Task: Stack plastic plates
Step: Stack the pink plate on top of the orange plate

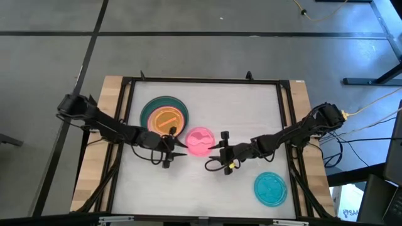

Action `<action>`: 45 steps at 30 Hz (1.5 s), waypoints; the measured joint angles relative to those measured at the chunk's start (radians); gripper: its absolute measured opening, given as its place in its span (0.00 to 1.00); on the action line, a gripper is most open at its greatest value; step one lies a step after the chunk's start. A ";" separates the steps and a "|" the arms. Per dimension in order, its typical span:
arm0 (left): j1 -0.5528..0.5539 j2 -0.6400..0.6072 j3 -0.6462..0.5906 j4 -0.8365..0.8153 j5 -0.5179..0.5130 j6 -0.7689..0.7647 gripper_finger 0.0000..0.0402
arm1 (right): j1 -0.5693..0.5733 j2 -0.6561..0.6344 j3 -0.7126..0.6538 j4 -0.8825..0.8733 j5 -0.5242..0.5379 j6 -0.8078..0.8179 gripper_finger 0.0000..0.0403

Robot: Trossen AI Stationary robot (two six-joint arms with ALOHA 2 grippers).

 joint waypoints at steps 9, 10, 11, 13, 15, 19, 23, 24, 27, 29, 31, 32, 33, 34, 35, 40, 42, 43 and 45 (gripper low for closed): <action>0.026 0.235 0.076 0.106 0.061 0.016 0.46 | 0.002 0.000 0.000 -0.015 0.000 -0.003 0.41; 0.029 0.259 0.094 0.095 0.078 0.017 0.46 | 0.002 0.000 0.000 -0.016 0.000 -0.003 0.41; 0.032 0.282 0.113 0.086 0.096 0.019 0.46 | 0.002 0.000 0.000 -0.016 0.000 -0.003 0.41; 0.036 0.315 0.149 0.047 0.125 0.036 0.45 | 0.002 0.000 0.000 -0.017 0.000 -0.003 0.41; 0.036 0.335 0.186 -0.014 0.131 0.050 0.44 | 0.002 0.000 0.000 -0.024 0.000 -0.002 0.41; 0.036 0.349 0.235 -0.122 0.128 0.051 0.42 | 0.002 0.000 0.000 -0.040 0.000 0.002 0.41; 0.036 0.349 0.238 -0.134 0.131 0.053 0.41 | 0.002 -0.001 0.000 -0.040 0.000 0.004 0.41; 0.036 0.349 0.238 -0.139 0.131 0.055 0.41 | 0.002 -0.001 0.000 -0.039 0.000 0.004 0.41; 0.037 0.349 0.238 -0.143 0.131 0.055 0.40 | 0.002 -0.001 0.000 -0.039 0.000 0.005 0.41; 0.036 0.349 0.238 -0.148 0.131 0.055 0.40 | 0.002 -0.001 0.000 -0.039 0.000 0.005 0.41; 0.037 0.349 0.238 -0.148 0.131 0.059 0.40 | 0.002 -0.001 0.000 -0.039 0.000 0.005 0.41; 0.037 0.349 0.238 -0.150 0.131 0.063 0.40 | 0.002 -0.001 0.000 -0.039 0.000 0.005 0.41; 0.037 0.349 0.238 -0.152 0.131 0.067 0.40 | 0.002 -0.001 0.000 -0.039 0.000 0.005 0.41; 0.037 0.349 0.238 -0.156 0.131 0.069 0.40 | 0.002 -0.001 0.000 -0.039 0.000 0.005 0.41; 0.037 0.349 0.238 -0.156 0.126 0.069 0.40 | 0.002 -0.001 0.000 -0.039 0.000 0.005 0.41; 0.054 0.358 0.238 -0.157 0.098 0.071 0.40 | 0.002 -0.001 0.000 -0.040 0.000 0.004 0.41; 0.066 0.372 0.238 -0.166 0.088 0.070 0.40 | 0.002 -0.001 0.000 -0.040 0.000 0.005 0.41; 0.072 0.384 0.238 -0.160 0.093 0.069 0.40 | 0.002 -0.001 0.000 -0.040 -0.001 0.004 0.41; 0.083 0.411 0.238 -0.160 0.105 0.069 0.40 | 0.002 -0.001 0.000 -0.039 0.000 0.004 0.41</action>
